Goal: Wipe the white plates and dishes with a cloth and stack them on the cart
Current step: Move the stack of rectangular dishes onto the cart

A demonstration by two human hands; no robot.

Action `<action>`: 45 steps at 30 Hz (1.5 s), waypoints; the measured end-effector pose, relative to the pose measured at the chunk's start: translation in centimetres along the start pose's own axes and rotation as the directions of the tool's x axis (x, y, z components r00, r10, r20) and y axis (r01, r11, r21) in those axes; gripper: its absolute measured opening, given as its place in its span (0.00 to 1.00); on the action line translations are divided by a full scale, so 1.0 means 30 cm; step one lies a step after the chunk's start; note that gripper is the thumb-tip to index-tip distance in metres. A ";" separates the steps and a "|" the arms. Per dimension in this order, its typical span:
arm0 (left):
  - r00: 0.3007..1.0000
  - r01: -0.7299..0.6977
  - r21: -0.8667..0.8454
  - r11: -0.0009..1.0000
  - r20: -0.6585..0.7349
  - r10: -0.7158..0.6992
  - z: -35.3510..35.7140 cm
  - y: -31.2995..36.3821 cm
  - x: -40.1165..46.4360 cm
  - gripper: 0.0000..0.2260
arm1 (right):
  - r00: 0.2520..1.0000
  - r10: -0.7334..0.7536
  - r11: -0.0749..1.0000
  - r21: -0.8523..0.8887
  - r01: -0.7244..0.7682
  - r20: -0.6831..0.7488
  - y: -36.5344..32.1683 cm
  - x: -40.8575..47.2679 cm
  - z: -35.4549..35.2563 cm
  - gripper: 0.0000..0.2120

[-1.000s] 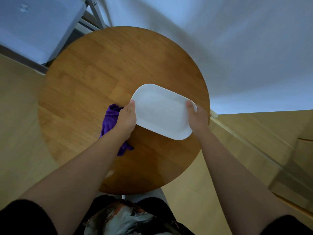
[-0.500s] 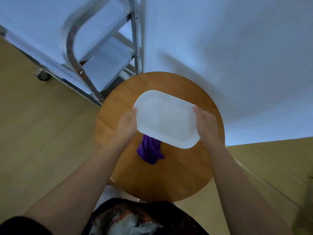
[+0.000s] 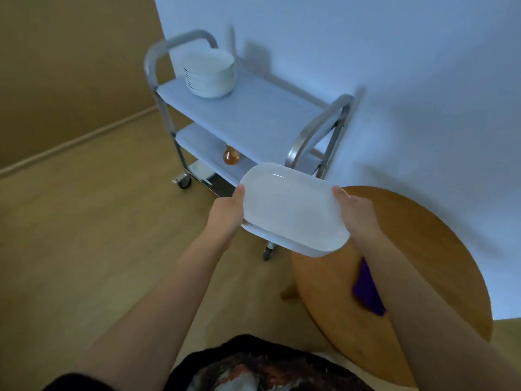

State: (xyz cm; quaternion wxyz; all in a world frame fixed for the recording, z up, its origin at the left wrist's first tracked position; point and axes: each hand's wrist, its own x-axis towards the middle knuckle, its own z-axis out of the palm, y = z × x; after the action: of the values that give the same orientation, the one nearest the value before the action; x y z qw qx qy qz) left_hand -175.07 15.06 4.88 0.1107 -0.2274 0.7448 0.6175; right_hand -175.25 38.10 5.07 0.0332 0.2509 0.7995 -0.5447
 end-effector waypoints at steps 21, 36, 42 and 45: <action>0.998 0.057 -0.152 0.987 0.018 -0.055 -0.273 0.375 0.729 0.20 | 0.999 0.024 1.000 0.011 -0.023 -0.034 -0.485 0.550 0.465 0.20; 0.955 0.213 0.019 0.977 0.208 -0.212 -0.030 0.587 1.322 0.16 | 0.955 0.227 0.972 0.104 -0.210 -0.189 -0.545 1.084 0.536 0.27; 0.919 0.255 0.105 0.961 0.283 -0.274 0.089 0.639 1.602 0.17 | 0.895 0.379 0.920 0.198 -0.338 -0.234 -0.536 1.305 0.595 0.16; 0.905 0.256 0.146 0.956 0.311 -0.290 0.148 0.650 1.712 0.14 | 0.862 0.420 0.906 0.192 -0.378 -0.285 -0.524 1.398 0.615 0.23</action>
State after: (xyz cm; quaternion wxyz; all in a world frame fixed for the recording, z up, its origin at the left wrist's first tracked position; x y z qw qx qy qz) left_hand -229.65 11.60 -1.99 0.3299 -0.2172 0.7073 0.5863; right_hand -222.75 32.62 -2.63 -0.0008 0.4976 0.6877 -0.5286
